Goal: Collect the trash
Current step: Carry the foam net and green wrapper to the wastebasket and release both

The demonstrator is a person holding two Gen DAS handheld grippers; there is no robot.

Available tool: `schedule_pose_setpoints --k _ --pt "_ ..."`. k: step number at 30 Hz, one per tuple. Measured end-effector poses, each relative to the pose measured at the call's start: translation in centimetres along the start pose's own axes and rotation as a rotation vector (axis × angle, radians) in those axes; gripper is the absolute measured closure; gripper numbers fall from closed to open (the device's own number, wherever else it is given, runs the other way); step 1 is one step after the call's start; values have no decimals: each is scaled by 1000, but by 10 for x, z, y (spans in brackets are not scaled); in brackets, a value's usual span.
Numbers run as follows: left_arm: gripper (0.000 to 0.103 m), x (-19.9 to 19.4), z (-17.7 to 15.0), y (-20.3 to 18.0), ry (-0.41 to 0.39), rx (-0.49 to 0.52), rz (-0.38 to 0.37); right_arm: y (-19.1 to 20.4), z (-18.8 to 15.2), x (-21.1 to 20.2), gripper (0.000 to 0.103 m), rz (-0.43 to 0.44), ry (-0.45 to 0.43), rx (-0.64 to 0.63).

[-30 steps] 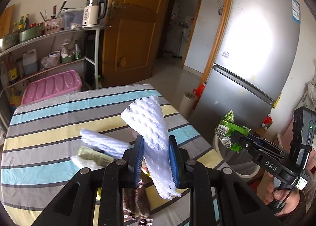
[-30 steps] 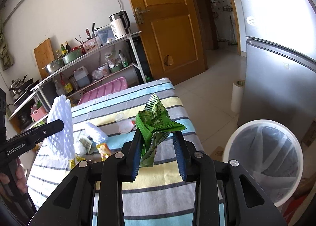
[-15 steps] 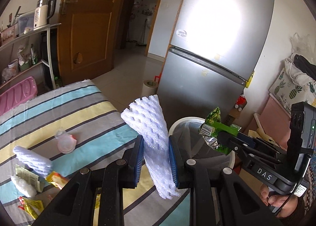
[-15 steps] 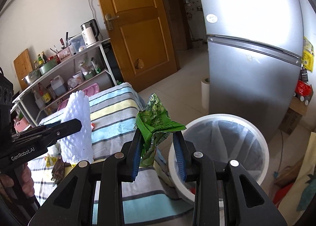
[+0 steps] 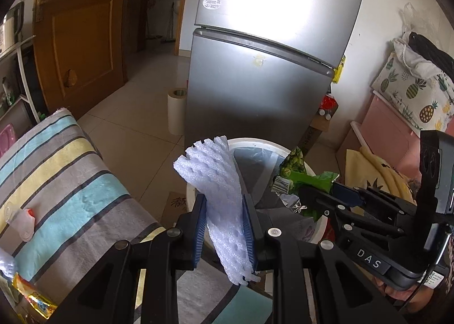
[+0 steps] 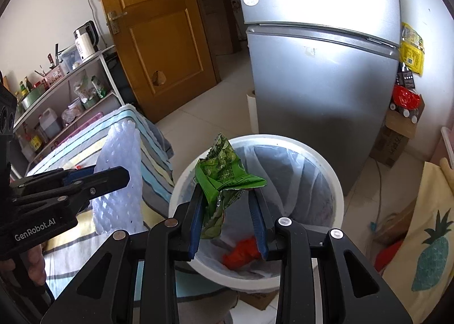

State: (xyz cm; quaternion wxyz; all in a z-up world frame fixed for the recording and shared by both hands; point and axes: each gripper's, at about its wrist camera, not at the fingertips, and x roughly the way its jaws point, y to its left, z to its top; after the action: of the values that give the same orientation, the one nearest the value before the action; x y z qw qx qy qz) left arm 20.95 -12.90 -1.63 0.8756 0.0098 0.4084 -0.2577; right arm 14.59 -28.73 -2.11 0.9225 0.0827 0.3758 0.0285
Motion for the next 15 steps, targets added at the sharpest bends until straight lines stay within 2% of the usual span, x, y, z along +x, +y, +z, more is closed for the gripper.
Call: schedule_pose_setpoints --k 7,10,13,15 --pt "78 34 3 -6 64 -4 -13 -21 -7 20 69 -48 59 33" --pt "74 42 2 -5 73 6 13 -26 -9 29 69 -69 81 40" --pt "67 50 2 -2 94 -19 7 -28 -12 33 63 -79 106 47" --pt "61 51 1 -1 92 -18 13 -30 -13 34 47 -79 107 49"
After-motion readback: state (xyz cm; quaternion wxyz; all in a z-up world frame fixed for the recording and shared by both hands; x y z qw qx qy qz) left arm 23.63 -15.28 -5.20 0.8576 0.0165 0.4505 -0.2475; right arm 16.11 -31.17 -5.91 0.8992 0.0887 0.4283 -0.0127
